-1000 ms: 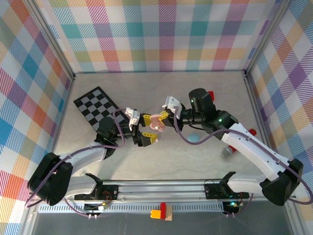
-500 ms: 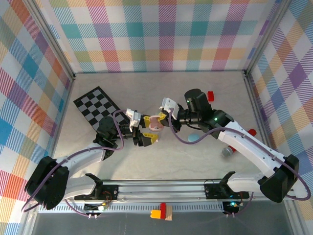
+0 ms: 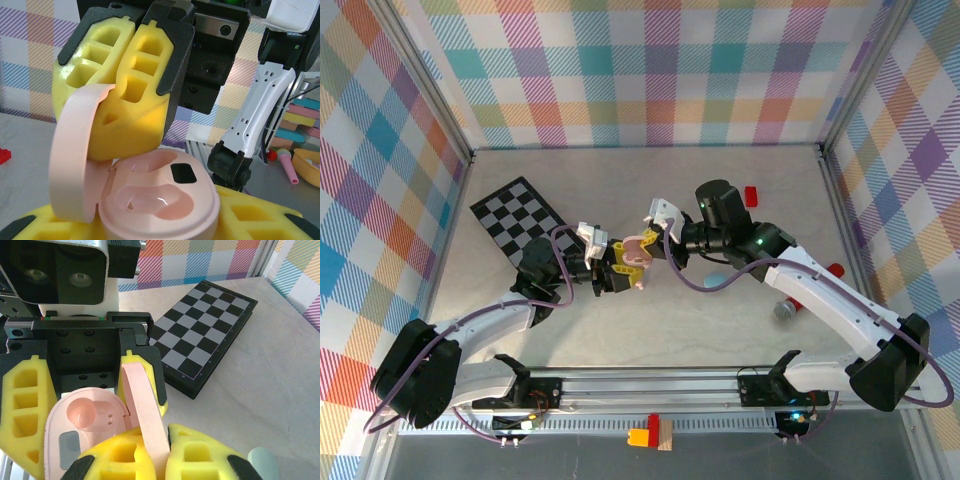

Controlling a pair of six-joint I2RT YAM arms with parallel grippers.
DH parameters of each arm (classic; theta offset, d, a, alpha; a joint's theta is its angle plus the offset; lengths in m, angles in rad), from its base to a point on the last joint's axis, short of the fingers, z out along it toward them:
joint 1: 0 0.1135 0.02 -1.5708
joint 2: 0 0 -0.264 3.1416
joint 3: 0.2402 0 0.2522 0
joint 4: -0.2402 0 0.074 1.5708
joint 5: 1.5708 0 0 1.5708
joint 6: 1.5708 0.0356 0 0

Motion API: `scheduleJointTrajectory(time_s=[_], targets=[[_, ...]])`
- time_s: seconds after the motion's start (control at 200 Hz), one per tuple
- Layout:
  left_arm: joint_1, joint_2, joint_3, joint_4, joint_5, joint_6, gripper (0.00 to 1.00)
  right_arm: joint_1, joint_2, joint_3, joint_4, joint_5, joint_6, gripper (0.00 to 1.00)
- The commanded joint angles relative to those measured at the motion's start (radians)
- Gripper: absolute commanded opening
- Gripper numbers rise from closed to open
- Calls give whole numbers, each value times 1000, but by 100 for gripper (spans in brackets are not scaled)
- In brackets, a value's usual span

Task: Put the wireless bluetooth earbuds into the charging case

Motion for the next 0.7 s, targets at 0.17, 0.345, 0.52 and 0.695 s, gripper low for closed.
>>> scheduleJointTrajectory(time_s=[0.17,0.345,0.52,0.695], targets=[[-9,-19,5,34,7,11,51,6,0,20,14,-13,10,0],[-9,-18,10,45,7,-5,49,6,-6,8,28,-4,6,0],[-9,-7,8,74,10,-26,40,6,-10,-1,35,-9,4,0],[-9,-1,2,90,7,-33,38,6,-18,-9,45,-13,10,0]])
